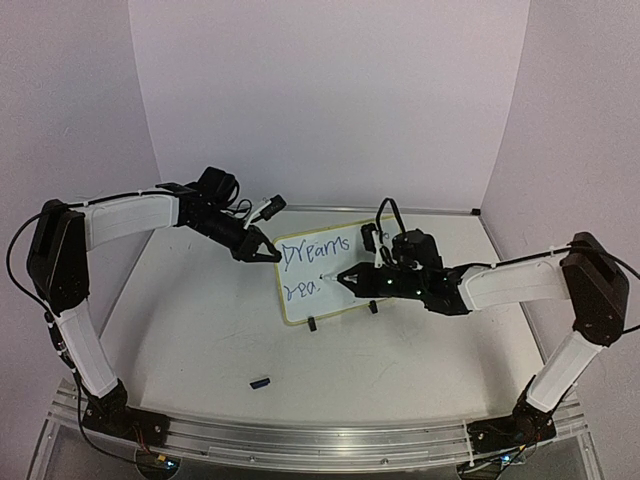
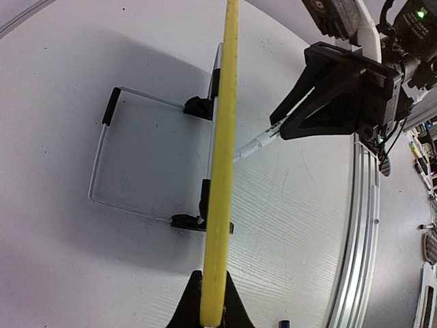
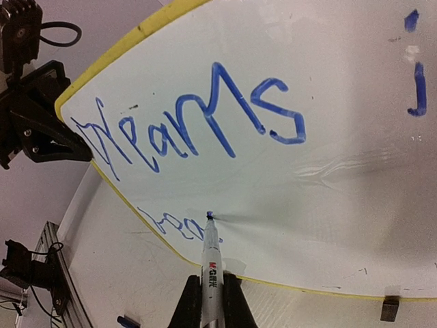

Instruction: Write a sentence on the whiteboard

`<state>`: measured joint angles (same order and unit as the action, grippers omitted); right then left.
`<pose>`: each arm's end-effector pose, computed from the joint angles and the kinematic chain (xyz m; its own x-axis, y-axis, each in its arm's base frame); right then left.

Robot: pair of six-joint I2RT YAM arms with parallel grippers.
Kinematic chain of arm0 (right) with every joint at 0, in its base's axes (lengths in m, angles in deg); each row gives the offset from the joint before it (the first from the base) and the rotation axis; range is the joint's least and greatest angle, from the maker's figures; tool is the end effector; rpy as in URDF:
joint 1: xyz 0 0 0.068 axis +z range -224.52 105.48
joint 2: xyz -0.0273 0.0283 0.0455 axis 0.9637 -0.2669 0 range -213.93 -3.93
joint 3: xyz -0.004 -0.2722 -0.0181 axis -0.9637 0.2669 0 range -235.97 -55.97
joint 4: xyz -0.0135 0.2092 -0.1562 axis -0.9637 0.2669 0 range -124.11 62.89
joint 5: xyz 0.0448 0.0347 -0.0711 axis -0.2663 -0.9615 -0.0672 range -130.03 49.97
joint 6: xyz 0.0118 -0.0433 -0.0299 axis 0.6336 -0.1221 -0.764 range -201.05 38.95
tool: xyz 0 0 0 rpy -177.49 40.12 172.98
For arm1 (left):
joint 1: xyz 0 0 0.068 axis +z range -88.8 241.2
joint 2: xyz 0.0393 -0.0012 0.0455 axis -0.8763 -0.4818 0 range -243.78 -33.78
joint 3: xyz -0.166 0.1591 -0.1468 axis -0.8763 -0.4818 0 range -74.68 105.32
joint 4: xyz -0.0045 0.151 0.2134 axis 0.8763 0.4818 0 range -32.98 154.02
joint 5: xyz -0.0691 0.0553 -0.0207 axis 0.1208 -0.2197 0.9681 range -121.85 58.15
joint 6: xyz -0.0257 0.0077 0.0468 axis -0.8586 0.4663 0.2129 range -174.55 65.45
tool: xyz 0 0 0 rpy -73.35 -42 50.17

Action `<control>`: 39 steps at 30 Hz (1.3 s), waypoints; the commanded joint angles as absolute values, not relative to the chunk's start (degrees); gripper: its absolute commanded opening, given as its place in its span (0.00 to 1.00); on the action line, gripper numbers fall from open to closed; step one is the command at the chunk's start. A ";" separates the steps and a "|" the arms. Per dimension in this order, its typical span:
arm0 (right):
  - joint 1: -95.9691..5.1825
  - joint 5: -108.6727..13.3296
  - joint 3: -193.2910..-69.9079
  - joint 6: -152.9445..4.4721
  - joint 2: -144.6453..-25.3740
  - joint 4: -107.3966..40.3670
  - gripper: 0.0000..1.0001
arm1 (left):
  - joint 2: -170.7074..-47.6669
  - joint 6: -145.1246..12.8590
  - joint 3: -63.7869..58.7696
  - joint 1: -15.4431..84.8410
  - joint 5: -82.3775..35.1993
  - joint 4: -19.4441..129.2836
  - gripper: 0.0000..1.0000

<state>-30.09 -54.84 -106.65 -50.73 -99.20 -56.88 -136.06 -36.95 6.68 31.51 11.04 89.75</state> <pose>0.2518 0.2595 0.2069 -0.6563 0.0401 -0.7534 -0.5965 0.5839 0.5507 0.3230 -0.2121 0.2594 -0.4511 0.5123 -0.7307 0.8916 0.2956 -0.3431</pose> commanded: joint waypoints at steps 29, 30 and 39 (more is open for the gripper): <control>-30.05 -54.10 -104.25 -49.19 -96.86 -59.24 0.00 | -137.49 -36.25 7.13 30.09 9.02 93.07 0.00; -30.05 -54.03 -104.33 -49.08 -97.17 -59.24 0.00 | -137.49 -36.24 7.15 30.09 9.02 93.06 0.00; -30.05 -52.91 -104.99 -48.35 -98.90 -58.63 0.00 | -137.46 -36.21 7.14 30.09 9.02 93.06 0.00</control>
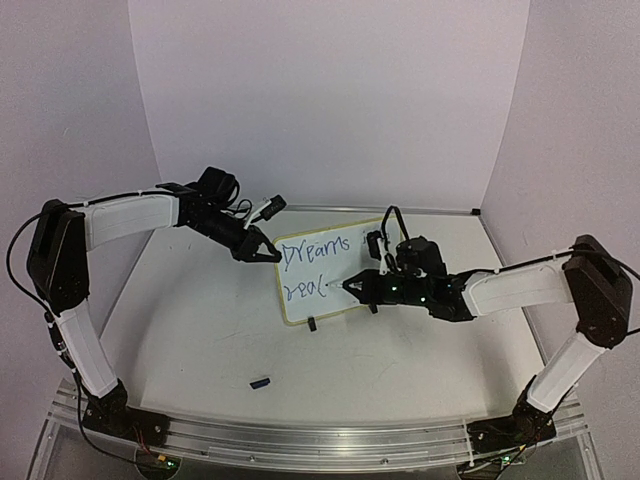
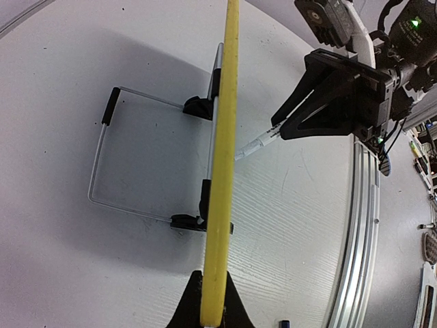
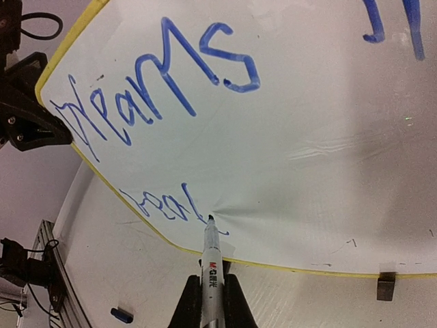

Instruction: Write a sentence on the whiteboard

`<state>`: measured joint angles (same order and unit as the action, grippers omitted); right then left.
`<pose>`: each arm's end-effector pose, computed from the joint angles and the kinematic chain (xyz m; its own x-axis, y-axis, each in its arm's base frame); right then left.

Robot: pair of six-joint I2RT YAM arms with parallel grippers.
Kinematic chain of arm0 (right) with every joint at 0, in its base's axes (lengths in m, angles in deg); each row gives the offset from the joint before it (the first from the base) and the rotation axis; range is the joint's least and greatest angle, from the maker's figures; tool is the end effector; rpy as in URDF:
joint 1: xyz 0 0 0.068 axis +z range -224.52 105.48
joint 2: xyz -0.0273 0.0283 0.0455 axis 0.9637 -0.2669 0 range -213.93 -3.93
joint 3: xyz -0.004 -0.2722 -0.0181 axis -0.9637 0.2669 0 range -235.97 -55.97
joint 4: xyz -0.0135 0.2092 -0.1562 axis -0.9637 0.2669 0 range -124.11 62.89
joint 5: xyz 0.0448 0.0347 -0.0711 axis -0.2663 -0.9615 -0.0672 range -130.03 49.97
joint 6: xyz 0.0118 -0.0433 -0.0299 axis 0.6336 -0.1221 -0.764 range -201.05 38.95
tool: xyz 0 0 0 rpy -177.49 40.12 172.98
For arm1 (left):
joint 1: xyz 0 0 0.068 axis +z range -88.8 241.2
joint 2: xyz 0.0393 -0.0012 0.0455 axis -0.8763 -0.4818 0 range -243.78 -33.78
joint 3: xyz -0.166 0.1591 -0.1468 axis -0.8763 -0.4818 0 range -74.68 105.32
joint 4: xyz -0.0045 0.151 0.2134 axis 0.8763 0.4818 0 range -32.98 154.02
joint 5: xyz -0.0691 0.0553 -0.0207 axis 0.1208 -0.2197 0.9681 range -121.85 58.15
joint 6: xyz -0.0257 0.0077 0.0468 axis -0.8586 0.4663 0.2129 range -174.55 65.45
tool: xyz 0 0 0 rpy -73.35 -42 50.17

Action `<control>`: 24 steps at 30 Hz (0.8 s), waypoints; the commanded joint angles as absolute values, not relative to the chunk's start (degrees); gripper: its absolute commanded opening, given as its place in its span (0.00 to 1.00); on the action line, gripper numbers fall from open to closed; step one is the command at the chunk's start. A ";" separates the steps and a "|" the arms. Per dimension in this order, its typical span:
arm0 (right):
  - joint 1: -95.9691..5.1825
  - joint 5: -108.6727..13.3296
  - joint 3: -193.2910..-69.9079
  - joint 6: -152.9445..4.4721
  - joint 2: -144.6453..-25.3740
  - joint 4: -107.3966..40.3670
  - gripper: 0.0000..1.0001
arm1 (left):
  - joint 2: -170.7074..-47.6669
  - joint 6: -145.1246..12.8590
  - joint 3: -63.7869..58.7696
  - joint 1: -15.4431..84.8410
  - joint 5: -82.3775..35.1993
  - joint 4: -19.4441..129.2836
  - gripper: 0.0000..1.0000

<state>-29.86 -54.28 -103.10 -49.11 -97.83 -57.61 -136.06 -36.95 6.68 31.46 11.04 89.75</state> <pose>0.2422 0.2516 0.1967 -0.6839 0.0450 -0.7281 -0.5659 0.5971 0.5685 0.3228 -0.2124 0.2594 -0.4507 0.5127 -0.7307 0.8918 0.2948 -0.3431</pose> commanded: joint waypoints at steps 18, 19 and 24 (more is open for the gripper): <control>-30.05 -51.57 -103.91 -47.47 -100.68 -56.32 0.00 | -137.40 -36.20 7.23 30.07 9.13 93.06 0.00; -30.05 -51.61 -103.86 -47.39 -100.77 -56.34 0.00 | -137.37 -36.19 7.24 30.05 9.18 93.06 0.00; -30.05 -51.61 -103.78 -47.59 -99.76 -56.35 0.00 | -137.32 -36.28 7.24 30.01 9.19 93.06 0.00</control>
<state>-29.83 -53.00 -103.12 -47.75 -99.72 -55.85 -136.06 -36.95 6.68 31.46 11.04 89.75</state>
